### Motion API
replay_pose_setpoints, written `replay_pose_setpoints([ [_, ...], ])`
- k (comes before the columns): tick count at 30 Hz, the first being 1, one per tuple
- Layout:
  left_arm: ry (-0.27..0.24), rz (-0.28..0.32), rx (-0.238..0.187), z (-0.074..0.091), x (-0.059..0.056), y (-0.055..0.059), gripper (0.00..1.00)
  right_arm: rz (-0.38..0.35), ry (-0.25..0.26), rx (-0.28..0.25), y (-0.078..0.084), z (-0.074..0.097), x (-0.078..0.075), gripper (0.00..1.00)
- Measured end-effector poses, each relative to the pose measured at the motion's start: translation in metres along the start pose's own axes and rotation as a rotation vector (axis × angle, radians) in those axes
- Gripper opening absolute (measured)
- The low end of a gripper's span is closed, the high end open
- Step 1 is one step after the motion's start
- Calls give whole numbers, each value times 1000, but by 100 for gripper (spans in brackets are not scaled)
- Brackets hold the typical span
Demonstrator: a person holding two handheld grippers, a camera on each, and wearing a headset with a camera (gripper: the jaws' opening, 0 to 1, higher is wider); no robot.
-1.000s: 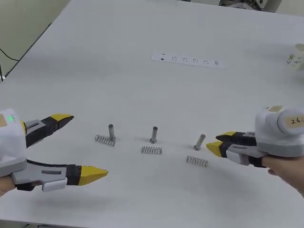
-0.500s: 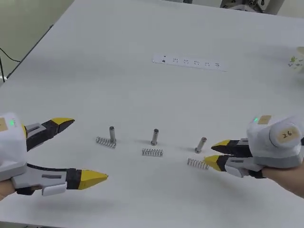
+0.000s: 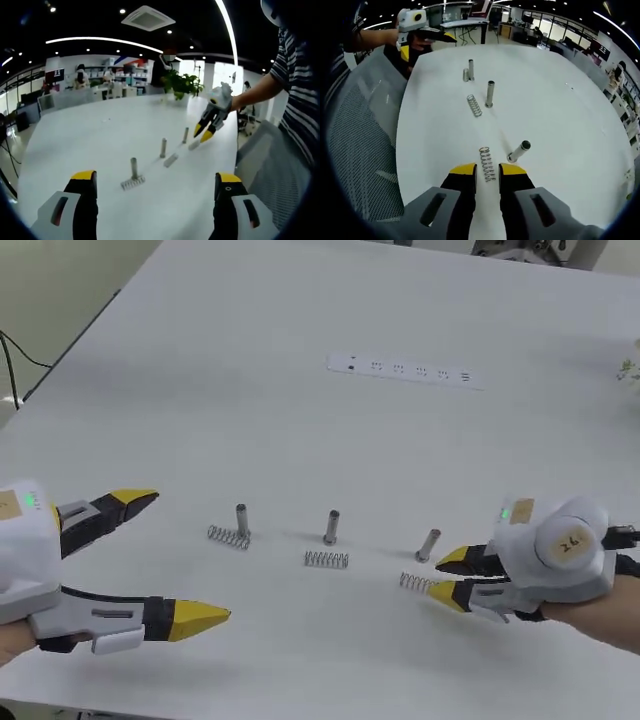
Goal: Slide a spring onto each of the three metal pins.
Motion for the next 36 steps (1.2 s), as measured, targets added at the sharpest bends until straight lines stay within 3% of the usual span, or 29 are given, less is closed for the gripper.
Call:
replay_pose_setpoints([
  [2, 0, -2, 1, 0, 0, 0, 95, 40, 1, 14, 0, -3, -1, 12],
  [14, -3, -1, 7, 1, 2, 2, 95, 95, -24, 68, 4, -16, -1, 11],
  [28, -5, 22, -16, 2, 6, 3, 98, 117, -32, 116, 10, -20, -3, 8],
  [36, 3, 18, -16, 6, 1, 0, 97, 163, -42, 102, 7, -17, -2, 8],
])
Point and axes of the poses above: the centre of the closed fingertips' face, and the gripper's own axes: z roughly backward along the fingers, x roughly to its left, y roughly out of its underside, the point moved 6 cm from there along z, roughly backward along the fingers
